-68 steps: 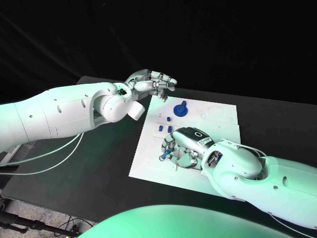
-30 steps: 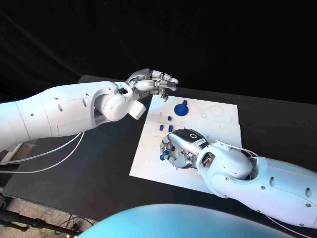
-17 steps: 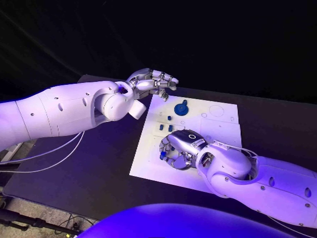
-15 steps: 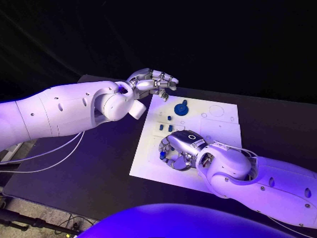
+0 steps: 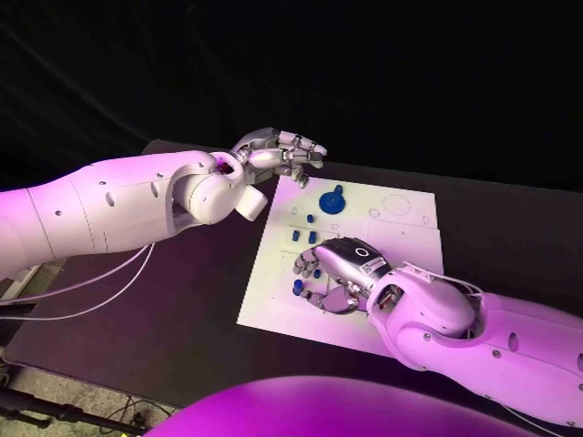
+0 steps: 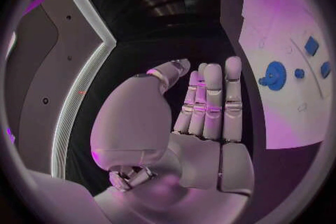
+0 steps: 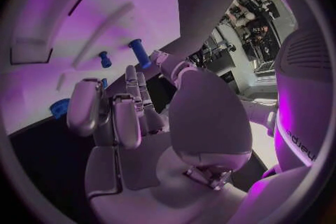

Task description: Assemble the parts on the task board

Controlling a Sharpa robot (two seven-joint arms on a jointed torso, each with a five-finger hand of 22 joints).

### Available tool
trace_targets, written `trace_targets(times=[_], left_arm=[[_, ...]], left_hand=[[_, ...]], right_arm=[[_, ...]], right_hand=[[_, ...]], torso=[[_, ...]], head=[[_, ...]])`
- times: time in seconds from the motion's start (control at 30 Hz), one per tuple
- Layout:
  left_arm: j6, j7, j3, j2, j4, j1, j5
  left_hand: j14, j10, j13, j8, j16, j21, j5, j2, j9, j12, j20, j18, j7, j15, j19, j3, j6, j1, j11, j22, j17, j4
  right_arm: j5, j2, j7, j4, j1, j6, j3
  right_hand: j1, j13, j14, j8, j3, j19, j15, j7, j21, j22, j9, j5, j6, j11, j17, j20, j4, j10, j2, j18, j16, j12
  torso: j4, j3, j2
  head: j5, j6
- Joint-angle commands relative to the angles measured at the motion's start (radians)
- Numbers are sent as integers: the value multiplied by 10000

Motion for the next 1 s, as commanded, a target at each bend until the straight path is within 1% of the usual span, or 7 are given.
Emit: trace_targets(times=[0.03, 0.17, 0.3, 0.47, 0.6, 0.83, 1.0], left_arm=[[179, 25, 5, 21, -1, 5, 0], [193, 25, 2, 15, -6, 4, 1], [187, 23, -23, -13, 3, 3, 4], [161, 23, -60, -64, 64, 3, 11], [134, 24, -74, -87, 117, 3, 14], [131, 24, -84, -99, 175, 3, 15], [141, 25, -91, -100, 186, 3, 16]], left_hand=[[-68, -64, -20, 75, -20, -59, 23, 98, 11, 37, 3, 108, -18, -2, 42, -63, -74, -38, -10, -11, -15, -19], [-68, -64, -20, 75, -20, -59, 23, 98, 11, 37, 3, 108, -18, -2, 42, -63, -74, -38, -10, -11, -15, -19], [-68, -64, -20, 75, -20, -59, 23, 98, 11, 37, 3, 108, -18, -2, 42, -63, -74, -38, -10, -11, -15, -19], [-68, -64, -20, 75, -20, -59, 23, 98, 11, 37, 3, 108, -18, -2, 42, -63, -74, -38, -10, -11, -15, -19], [-73, -72, -24, 82, -20, -68, 20, 91, 12, 41, 4, 107, -16, 0, 43, -74, -75, -50, -6, -14, -21, -15], [-73, -72, -24, 82, -20, -68, 20, 91, 12, 41, 4, 107, -16, 0, 43, -74, -75, -50, -6, -14, -21, -15], [-73, -72, -24, 82, -20, -68, 20, 91, 12, 41, 4, 107, -16, 0, 43, -74, -75, -50, -6, -14, -21, -15]], right_arm=[[9, -380, 349, 295, 53, -1372, 54], [885, -1089, 464, 662, 299, -1631, 135], [2964, -2083, 190, 868, 775, -1145, 171], [4553, -3440, -310, 1054, 1115, -432, 168], [4689, -4361, -775, 1319, 1172, 54, 84], [3894, -5194, -1515, 1685, 906, 173, -18], [3570, -5295, -1948, 1795, 721, 42, -57]], right_hand=[[44, 19, 211, -22, -85, -42, 69, 65, -95, 1388, -17, 30, 8, -1, -129, 40, 7, -13, 68, -94, -85, 99], [-53, 116, 218, 22, -219, -16, 54, 70, -55, 1405, -46, -149, 184, -31, -117, 45, 105, 323, 149, -100, -83, 350], [-309, 418, 289, 80, -357, 74, -122, -72, 126, 1472, -33, -304, 366, -271, 88, -72, 316, 1431, 129, -123, 19, 929], [-755, 2063, 416, 353, -1229, 292, -587, -520, 625, 1666, 415, -91, 602, -807, 511, -522, 717, 2751, 26, -228, 223, 2753], [-705, 4245, 465, 506, -2011, 434, -675, -580, 993, 1808, 1031, -35, 565, -866, 689, -581, 1238, 1821, 157, -312, 313, 4445], [-509, 6197, 558, 557, -2783, 561, -687, -666, 1377, 1913, 1411, -100, 676, -922, 1143, -628, 1921, 1846, 263, -380, 520, 6197], [-321, 7549, 618, 546, -3342, 624, -712, -706, 1582, 1966, 1557, -100, 785, -955, 1501, -650, 2381, 2089, 316, -419, 672, 7490]], torso=[[-14, -2, -22], [-23, -12, -27], [-48, -19, -51], [-124, -46, -80], [-171, -33, -77], [-205, -30, -101], [-232, -28, -110]], head=[[-81, 58], [-257, 145], [-574, 248], [-1035, 334], [-1256, 325], [-1546, 281], [-1566, 273]])
